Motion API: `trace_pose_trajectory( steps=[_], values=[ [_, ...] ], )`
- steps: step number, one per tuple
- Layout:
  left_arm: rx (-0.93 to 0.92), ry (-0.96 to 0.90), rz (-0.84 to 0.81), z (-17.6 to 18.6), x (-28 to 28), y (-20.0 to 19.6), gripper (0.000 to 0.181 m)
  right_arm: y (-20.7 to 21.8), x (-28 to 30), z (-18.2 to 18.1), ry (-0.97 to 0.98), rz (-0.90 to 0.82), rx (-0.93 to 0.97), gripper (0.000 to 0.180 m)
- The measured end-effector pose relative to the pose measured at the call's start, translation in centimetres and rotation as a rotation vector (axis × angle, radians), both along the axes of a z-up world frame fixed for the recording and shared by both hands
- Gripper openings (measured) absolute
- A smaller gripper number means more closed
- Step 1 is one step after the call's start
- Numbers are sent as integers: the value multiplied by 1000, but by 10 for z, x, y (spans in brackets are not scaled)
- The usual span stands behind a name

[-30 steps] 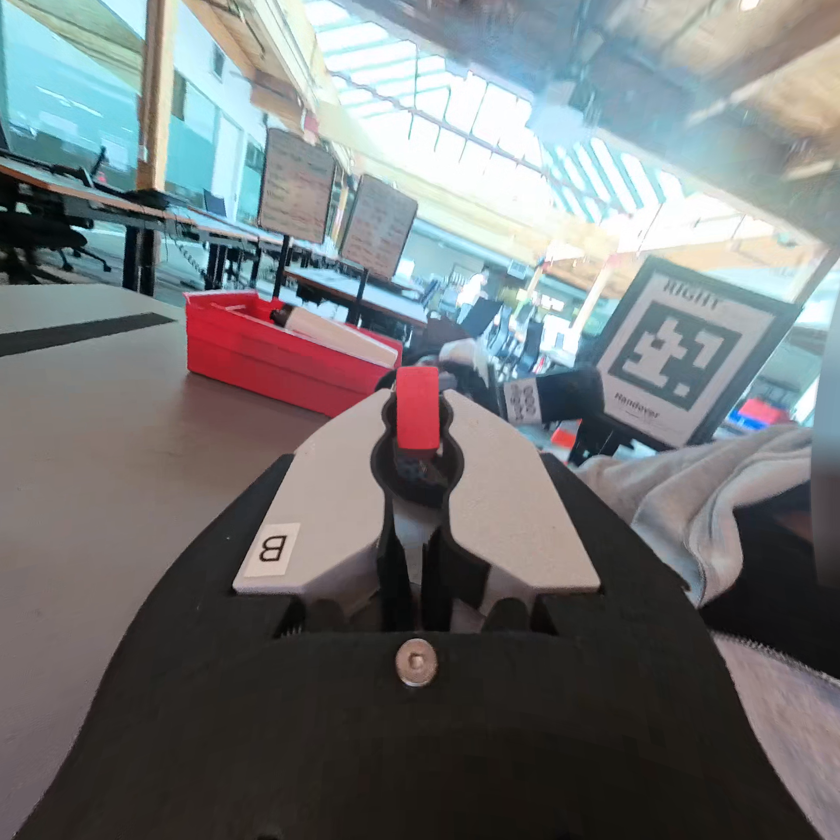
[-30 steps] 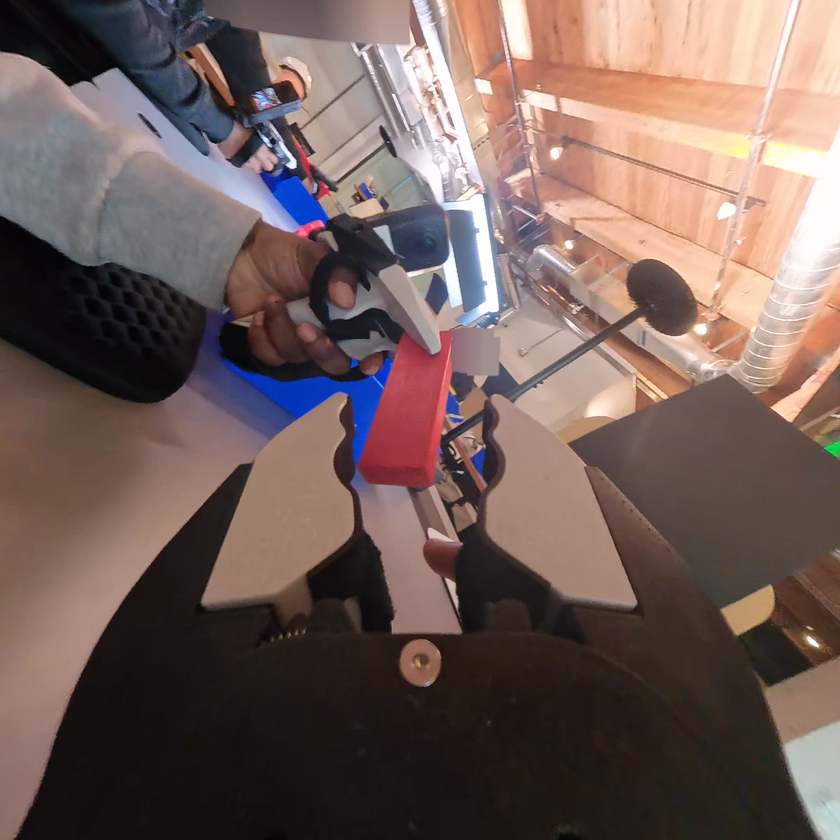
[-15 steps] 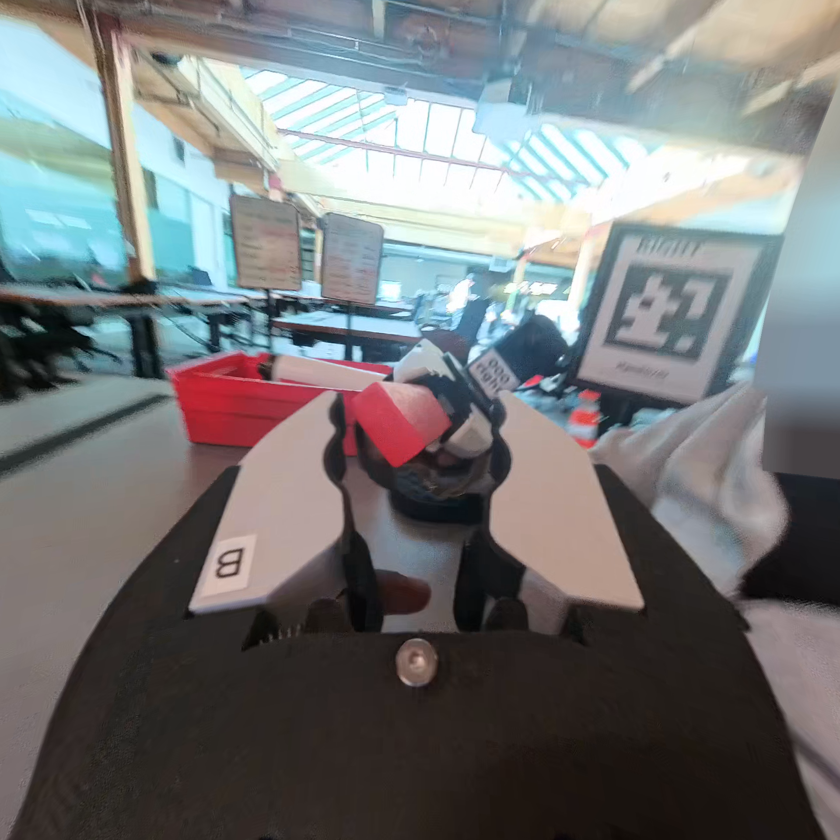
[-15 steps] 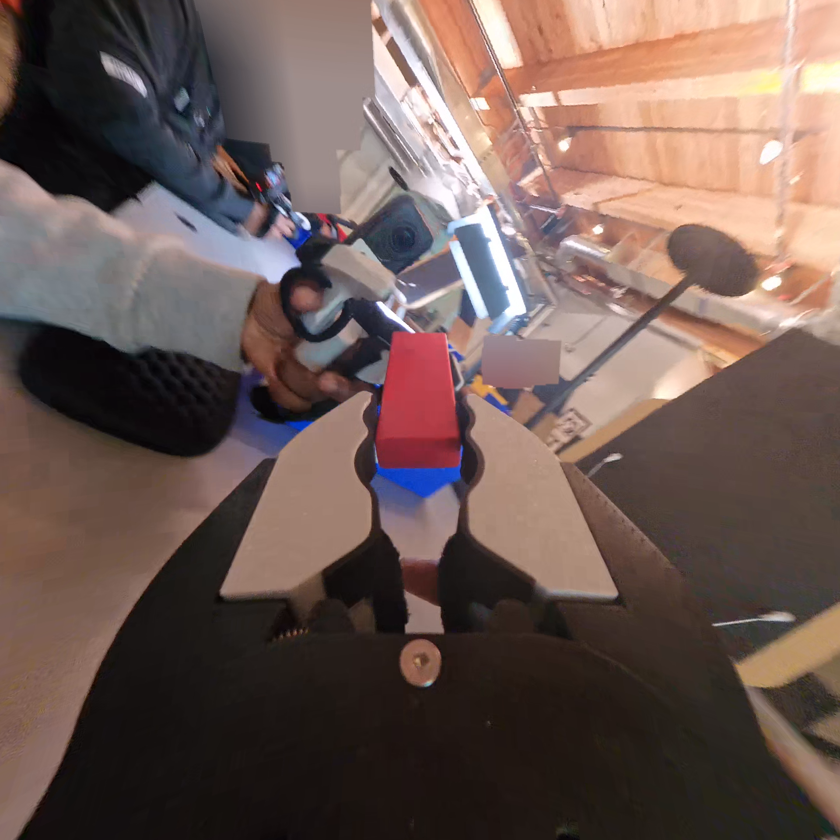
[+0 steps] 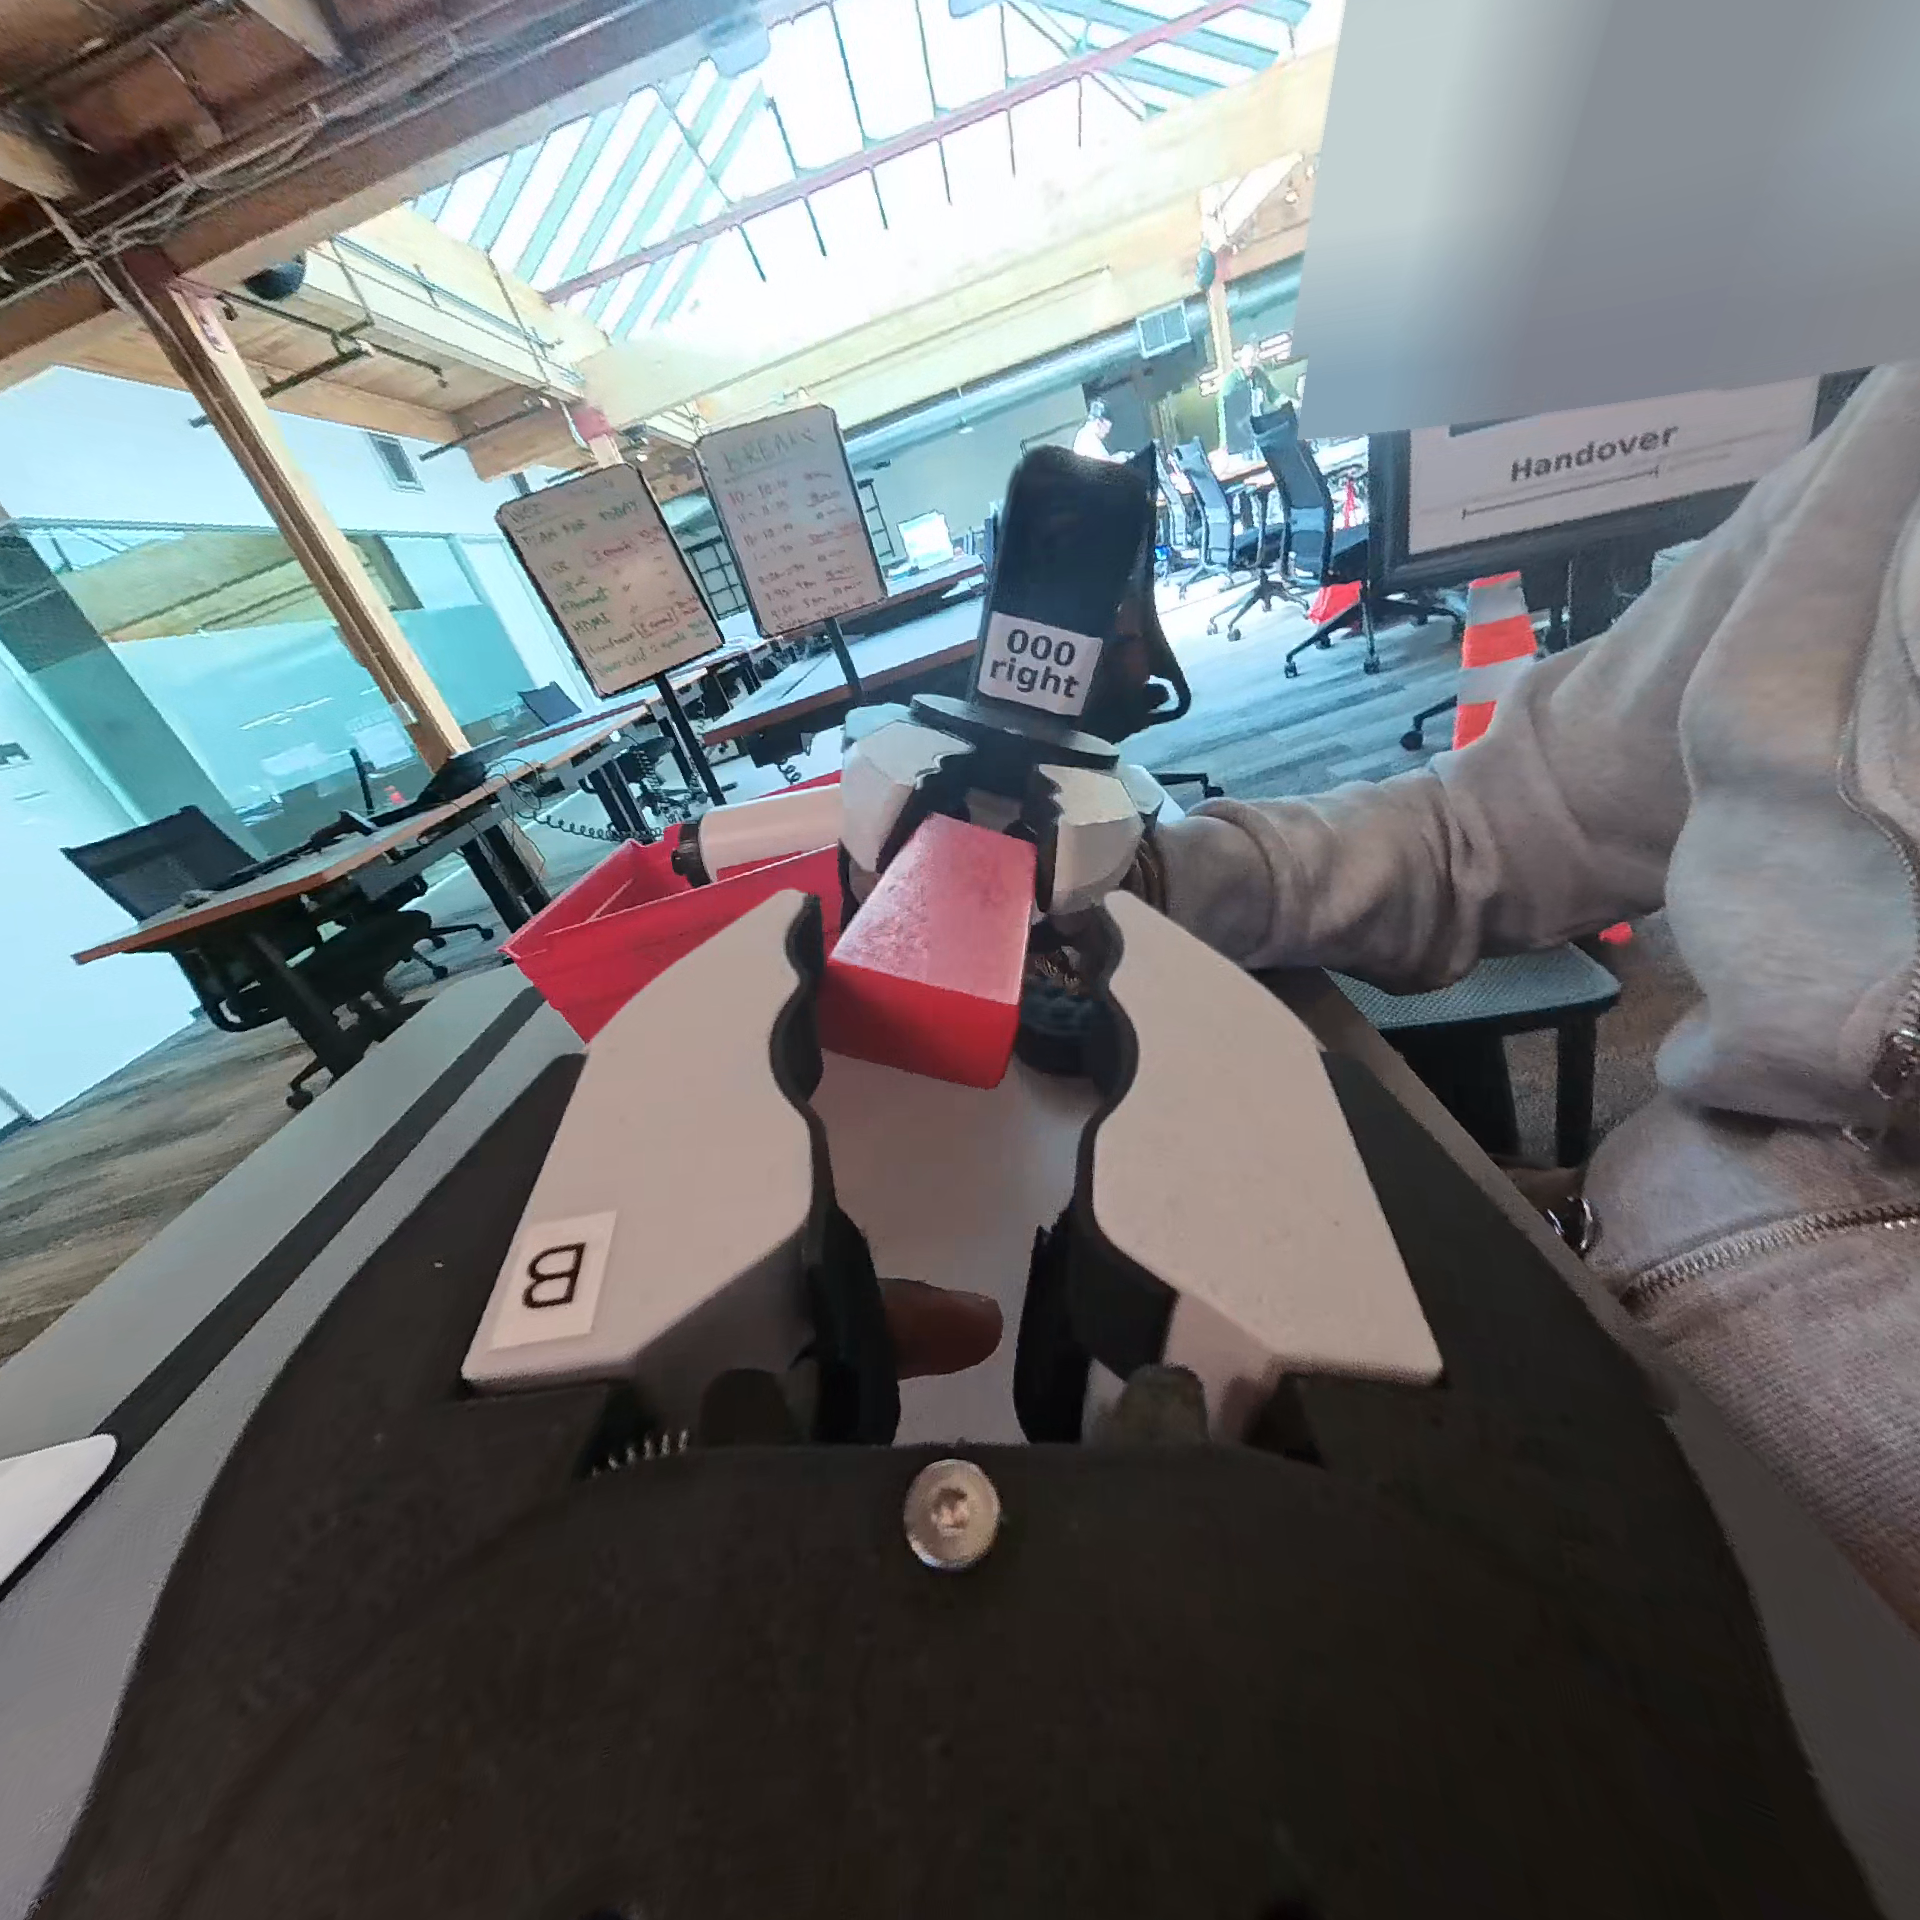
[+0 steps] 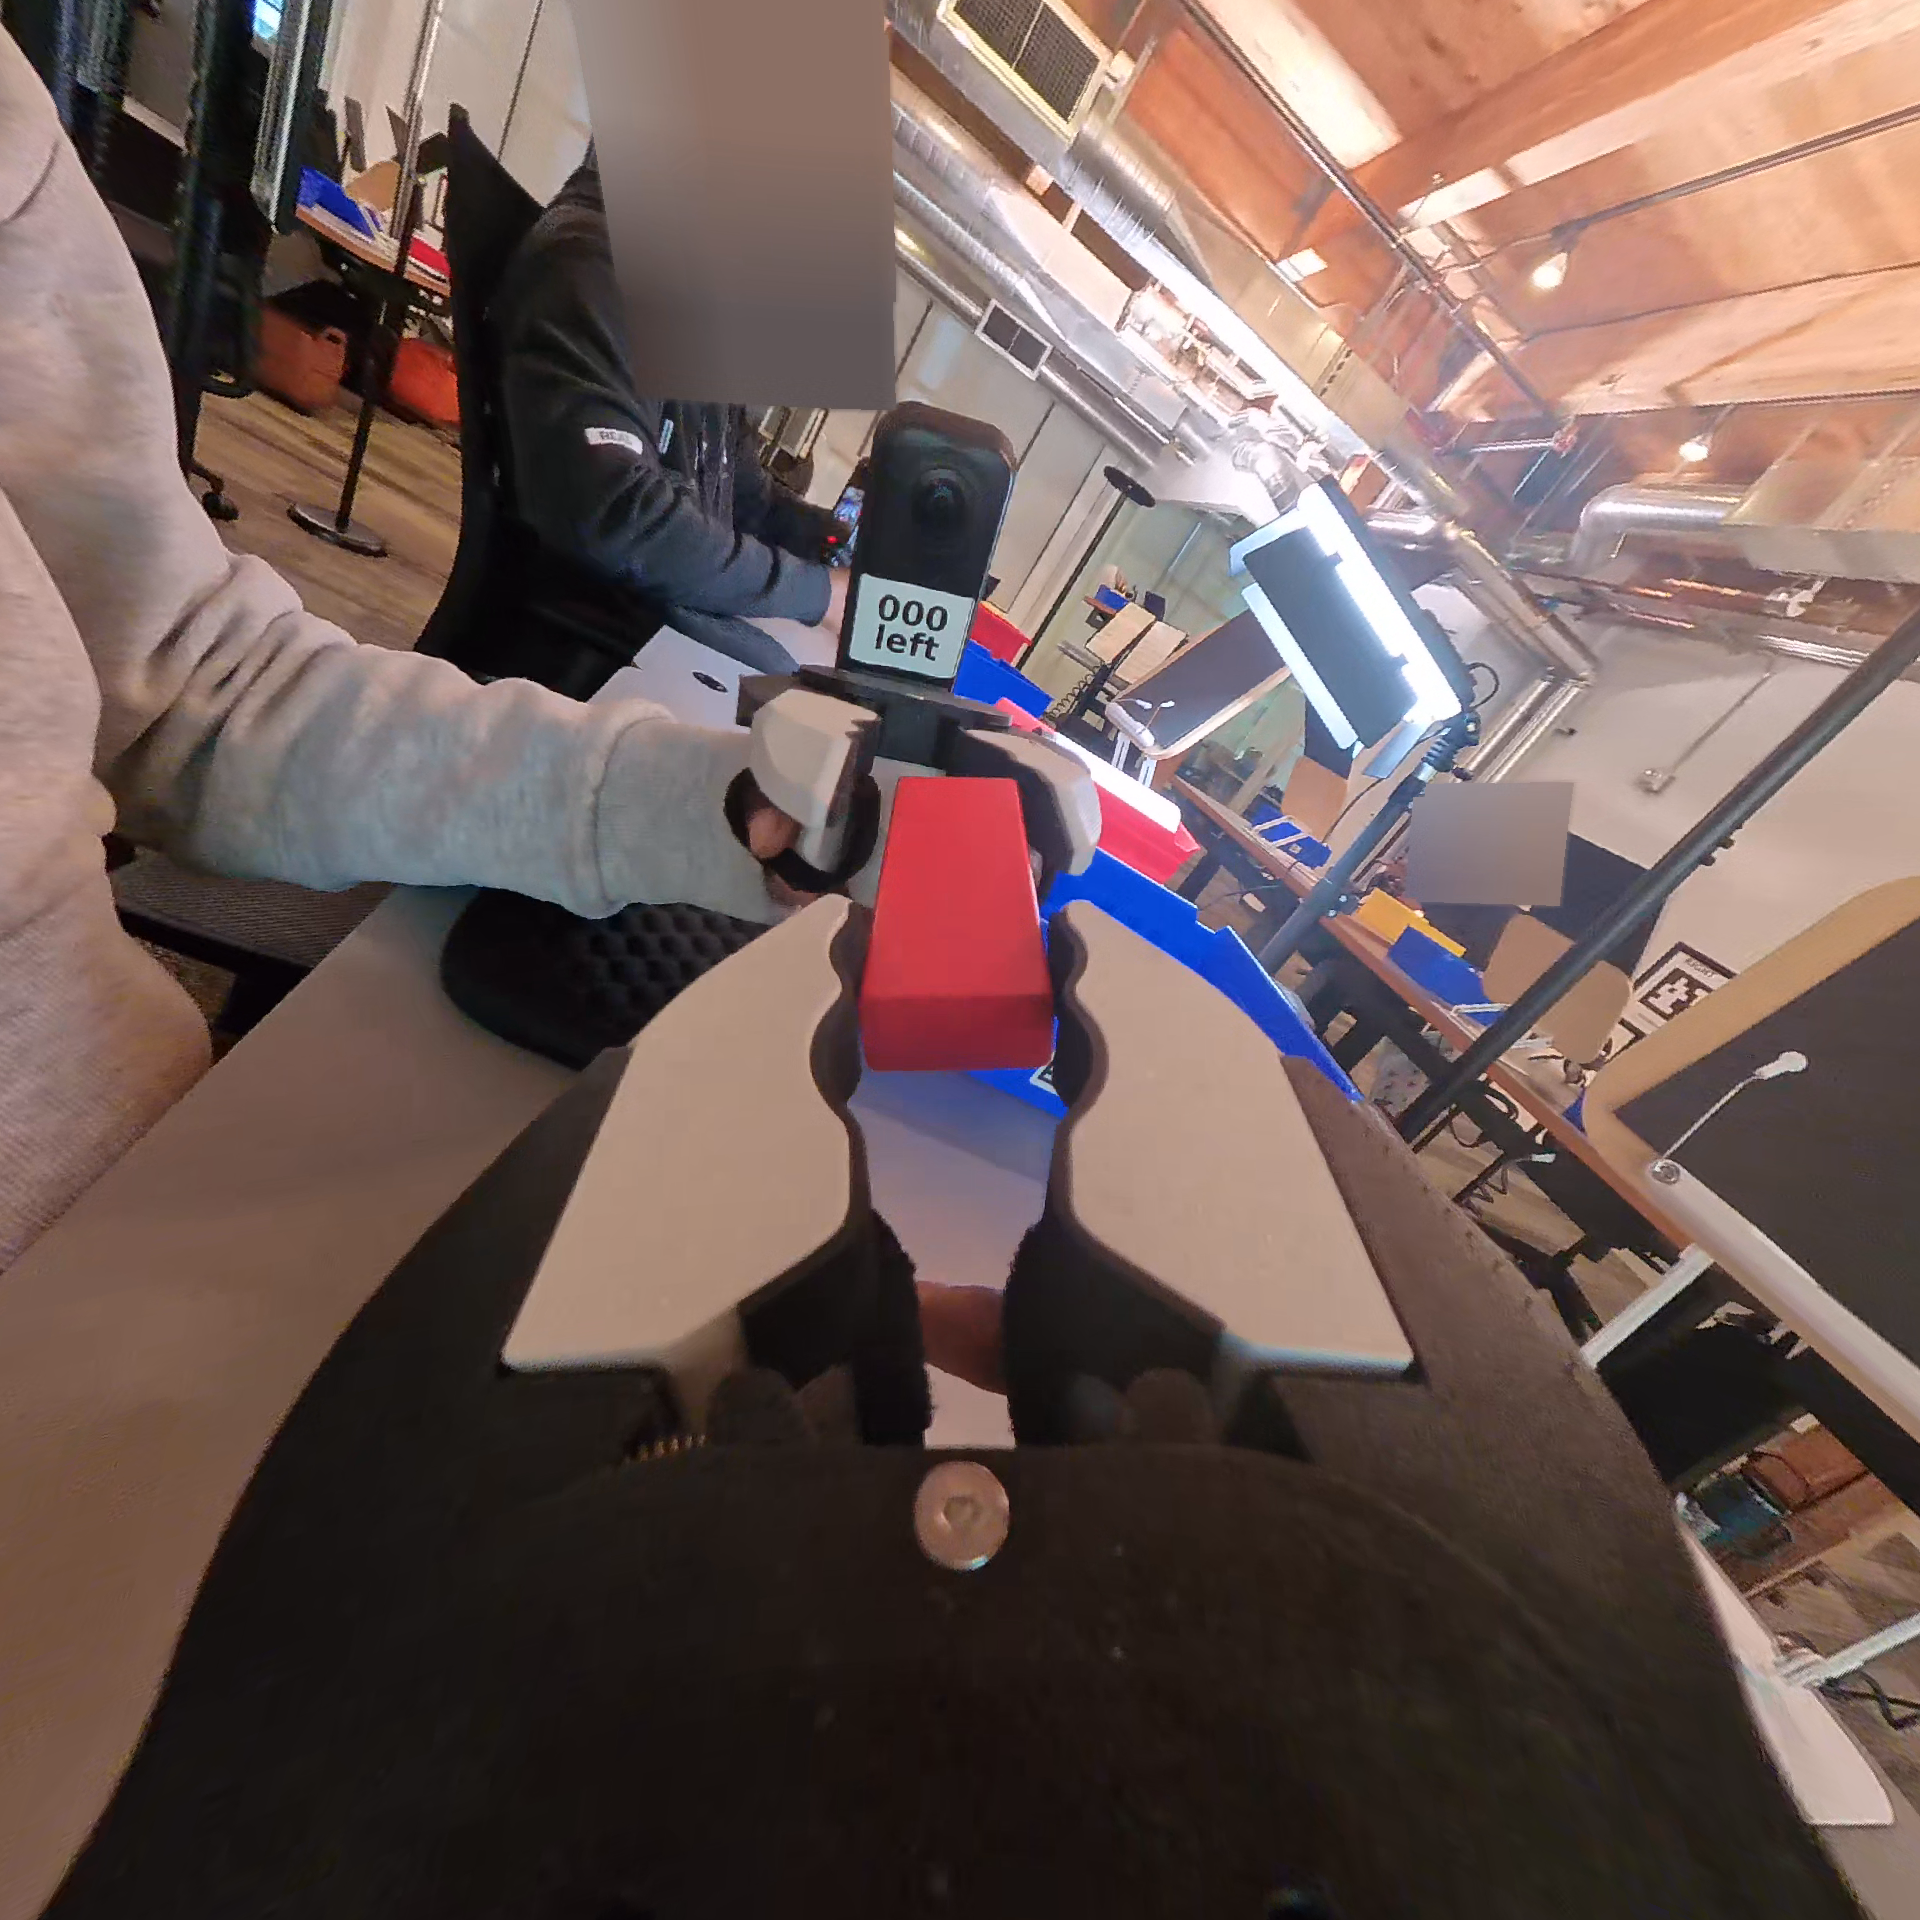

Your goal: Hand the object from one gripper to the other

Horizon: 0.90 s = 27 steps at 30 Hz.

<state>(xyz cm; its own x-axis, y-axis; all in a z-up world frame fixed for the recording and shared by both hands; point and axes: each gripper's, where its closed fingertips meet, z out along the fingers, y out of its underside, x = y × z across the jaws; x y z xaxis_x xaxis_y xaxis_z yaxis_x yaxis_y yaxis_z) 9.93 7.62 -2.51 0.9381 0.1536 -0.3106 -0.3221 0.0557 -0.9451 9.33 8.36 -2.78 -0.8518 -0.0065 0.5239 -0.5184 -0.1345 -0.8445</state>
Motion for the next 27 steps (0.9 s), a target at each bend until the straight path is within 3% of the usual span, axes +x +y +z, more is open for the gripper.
trace_pose_trajectory(
  steps=[4,11,14,16,21,24,27],
  values=[
    [-27,12,22,-4,-3,0,36,0,2,0,-29,23,9,34],
    [-12,-109,6,-1,-5,-1,35,1,2,7,-9,7,-55,35],
    [38,-255,-39,2,-8,-3,34,2,-3,10,245,-140,-126,54],
    [46,-352,-59,1,-12,-5,34,-1,-5,5,455,-254,-109,55],
    [17,-526,-69,-11,-20,-6,34,-9,-10,-8,715,-381,-20,25],
    [19,-468,-77,-8,-17,-7,34,-10,-12,-15,674,-357,39,16],
    [-17,-228,-13,-7,-11,-5,56,-9,-9,-15,501,-266,57,16]
  ],
)
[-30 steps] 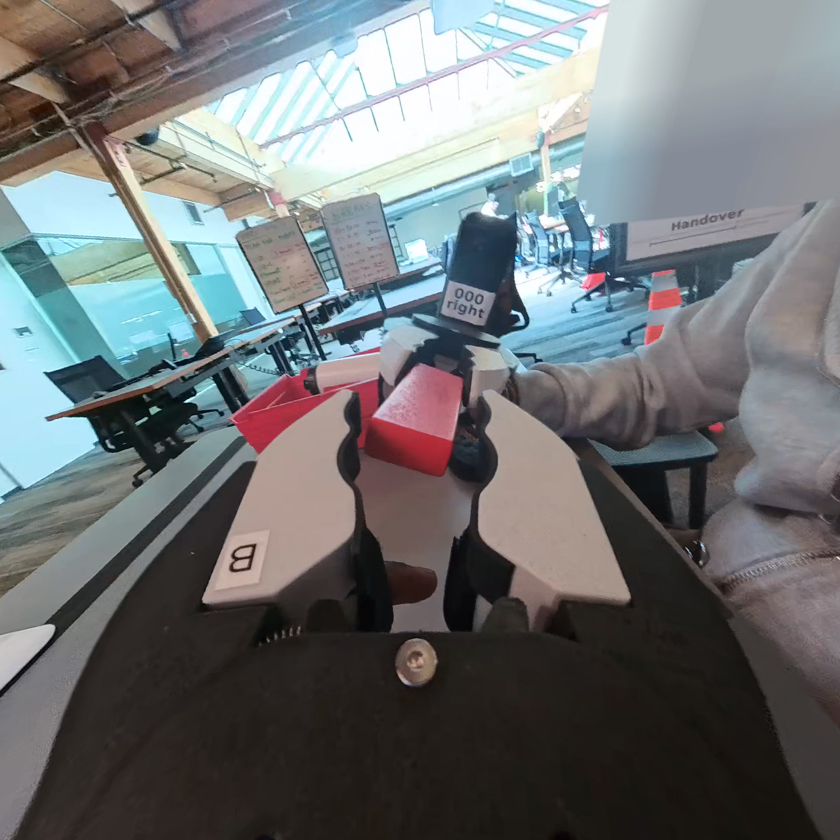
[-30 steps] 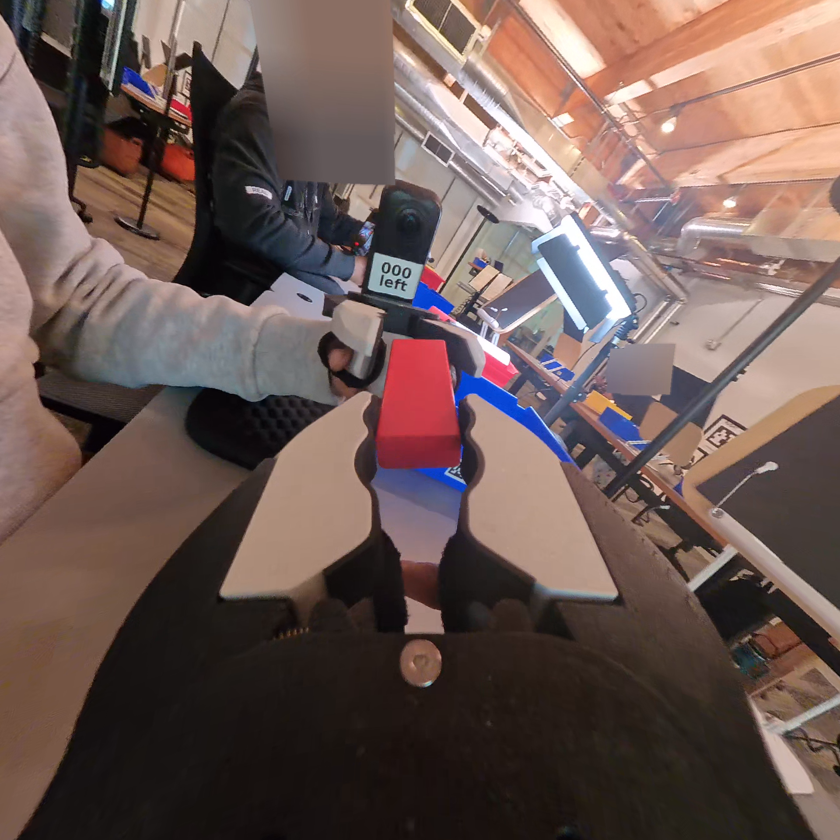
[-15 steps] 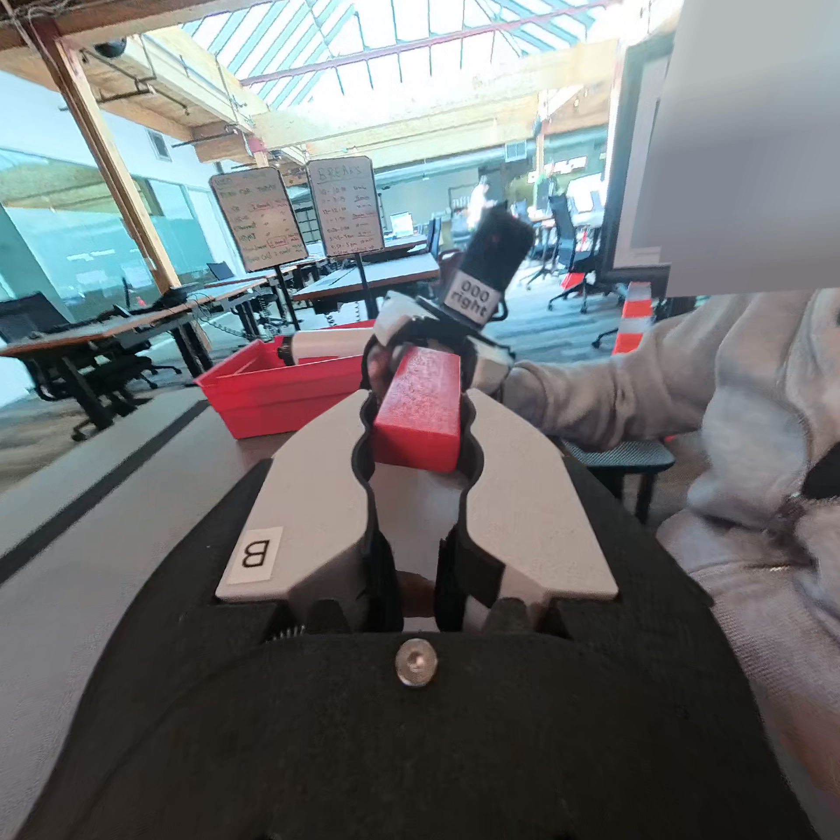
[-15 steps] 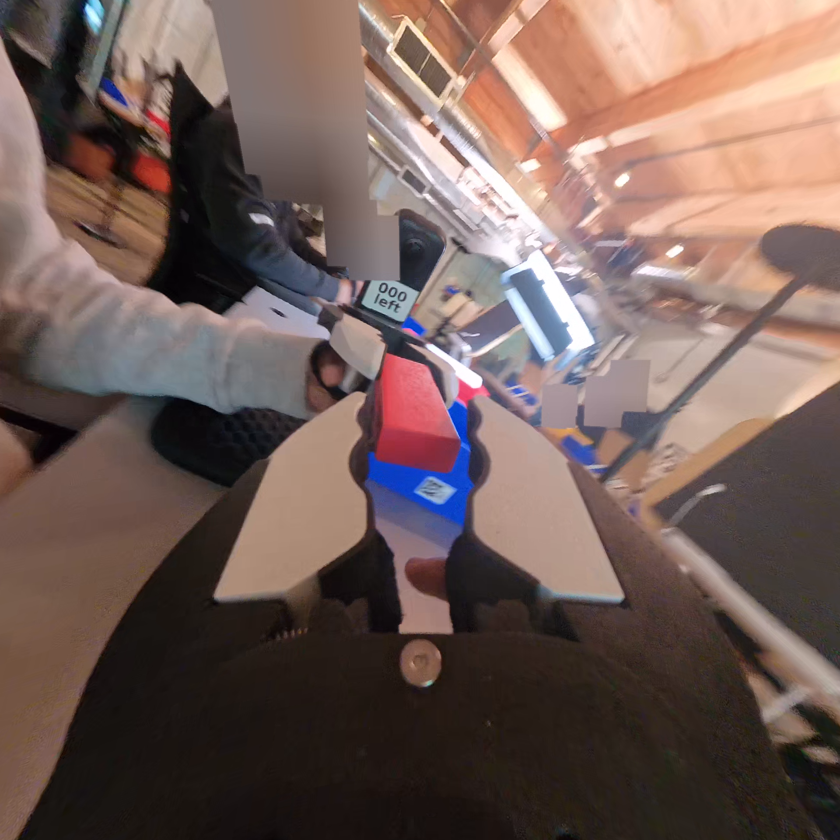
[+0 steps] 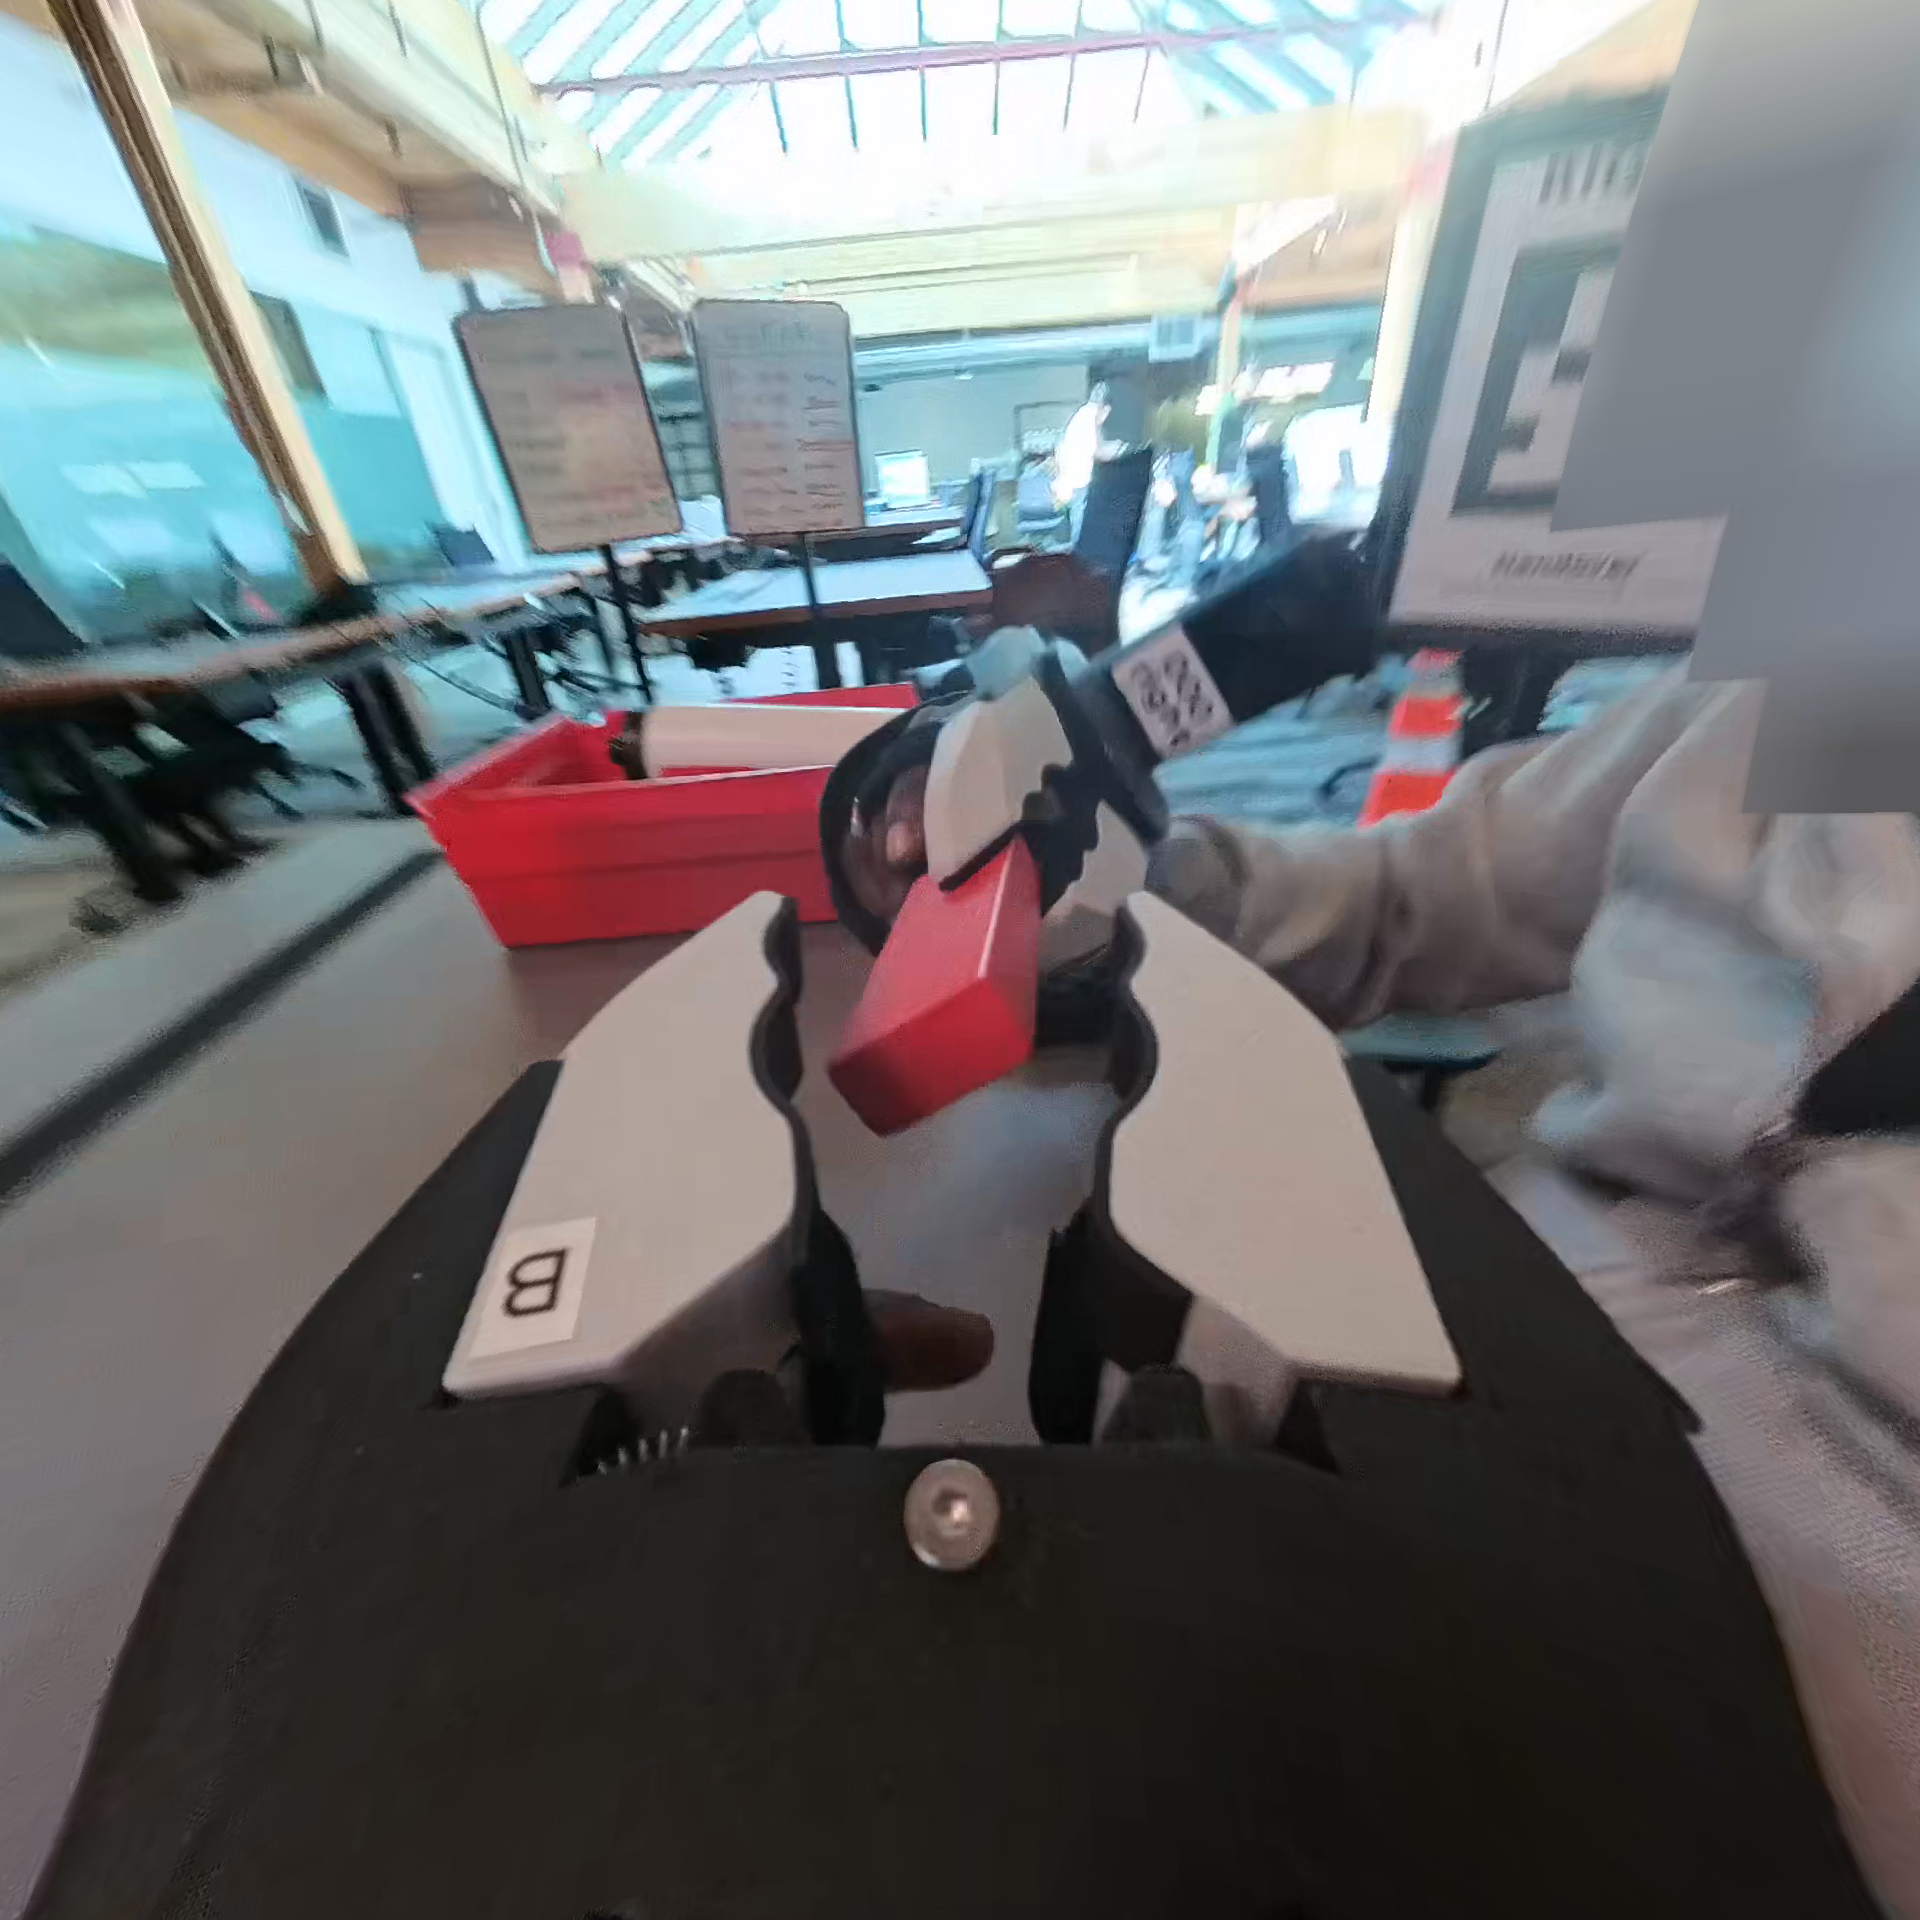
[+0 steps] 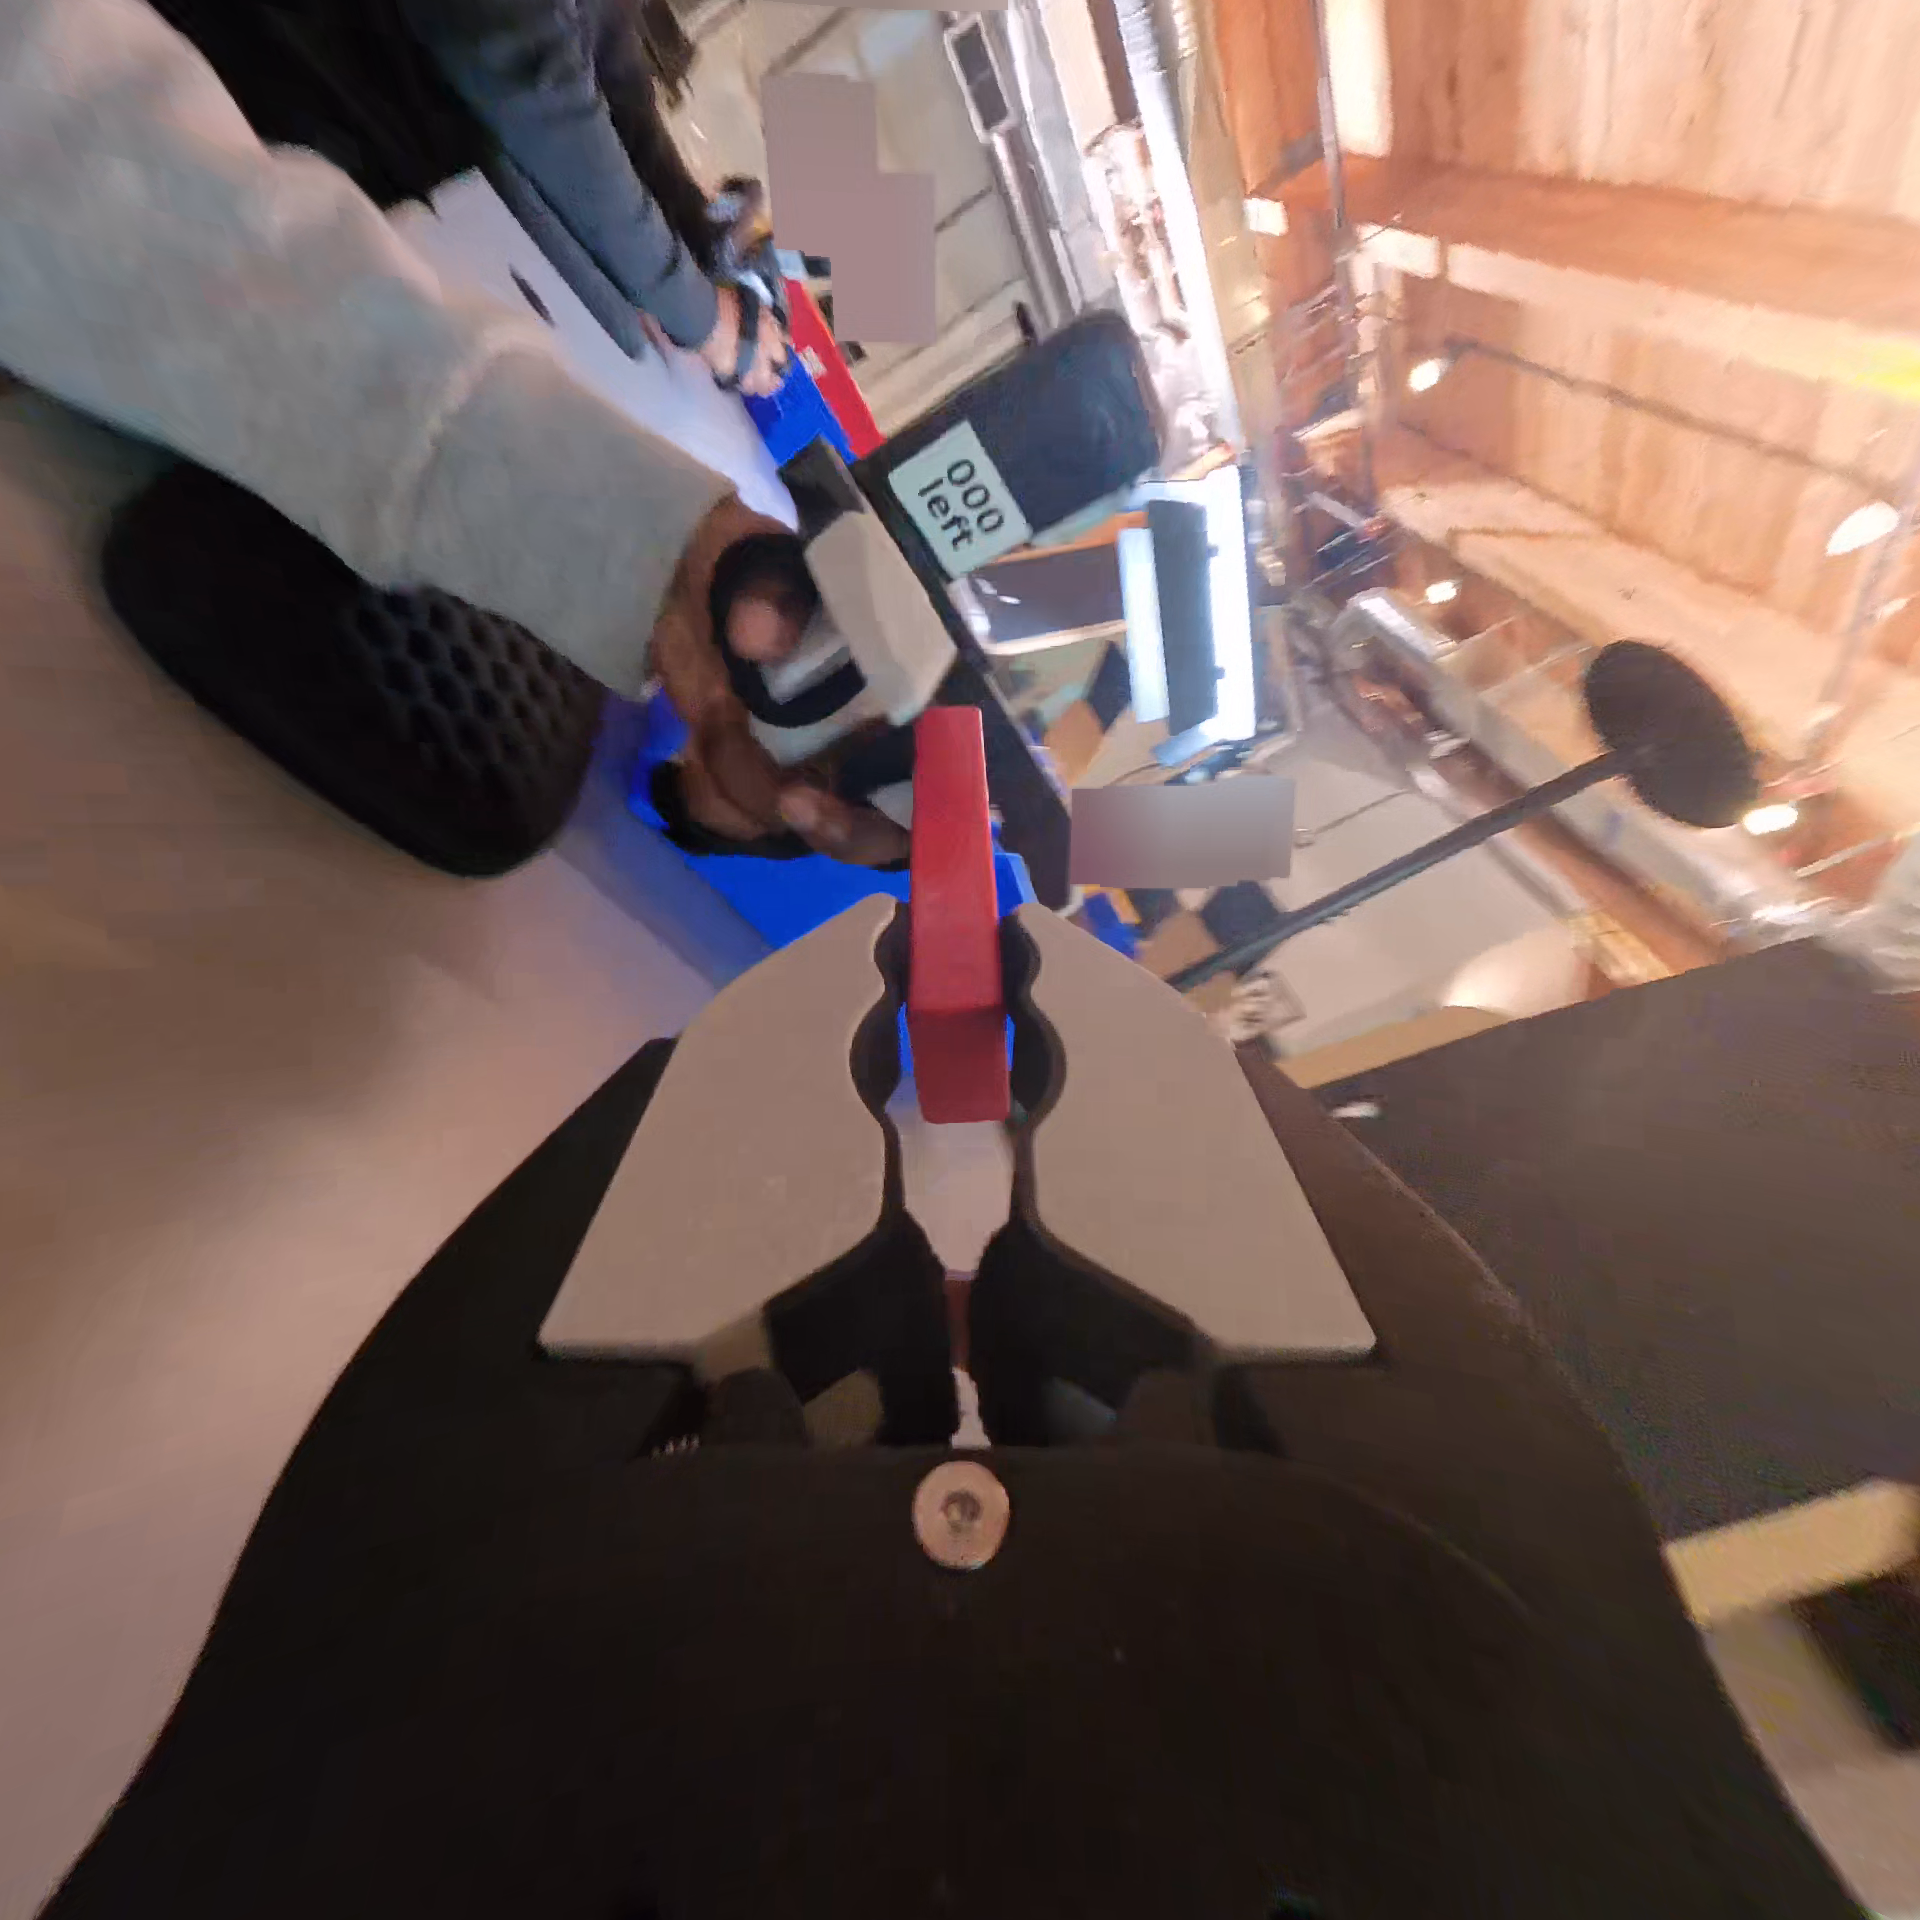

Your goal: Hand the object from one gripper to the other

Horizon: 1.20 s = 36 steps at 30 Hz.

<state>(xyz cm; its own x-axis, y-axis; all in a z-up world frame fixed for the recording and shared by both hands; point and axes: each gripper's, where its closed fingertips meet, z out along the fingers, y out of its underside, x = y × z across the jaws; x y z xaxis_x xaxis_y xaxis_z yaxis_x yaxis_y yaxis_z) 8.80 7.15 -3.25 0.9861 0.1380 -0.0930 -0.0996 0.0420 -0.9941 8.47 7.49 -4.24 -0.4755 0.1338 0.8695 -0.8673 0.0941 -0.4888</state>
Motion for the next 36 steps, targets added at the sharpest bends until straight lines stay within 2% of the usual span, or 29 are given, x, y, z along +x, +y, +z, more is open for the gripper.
trace_pose_trajectory(
  steps=[2,4,8,11,17,19,22,25,27,33,36],
  values=[
    [-72,211,56,-4,2,0,61,1,2,-4,-154,71,37,16],
    [-120,328,88,-7,4,1,58,2,3,-3,-253,118,34,16],
    [-120,314,76,-7,4,1,31,3,4,-3,-397,175,47,16],
    [-152,316,65,-11,5,2,18,3,4,-2,-446,192,42,16],
    [-156,219,37,-12,6,2,17,4,5,0,-465,207,34,17],
    [-126,143,17,-9,6,1,16,5,5,5,-427,206,-10,20],
    [-107,-26,-2,-10,0,-3,16,6,2,8,-250,126,-53,43],
    [-70,-239,-51,-13,-4,-8,16,3,-1,-2,5,4,2,49],
    [-37,-321,-56,-12,-8,-10,16,0,-1,-12,95,-36,57,53],
    [80,-394,-55,1,-15,-18,16,-4,-5,-14,166,-95,52,54],
    [106,-429,-80,4,-14,-18,16,-7,-9,-14,197,-137,36,41]
  ],
)
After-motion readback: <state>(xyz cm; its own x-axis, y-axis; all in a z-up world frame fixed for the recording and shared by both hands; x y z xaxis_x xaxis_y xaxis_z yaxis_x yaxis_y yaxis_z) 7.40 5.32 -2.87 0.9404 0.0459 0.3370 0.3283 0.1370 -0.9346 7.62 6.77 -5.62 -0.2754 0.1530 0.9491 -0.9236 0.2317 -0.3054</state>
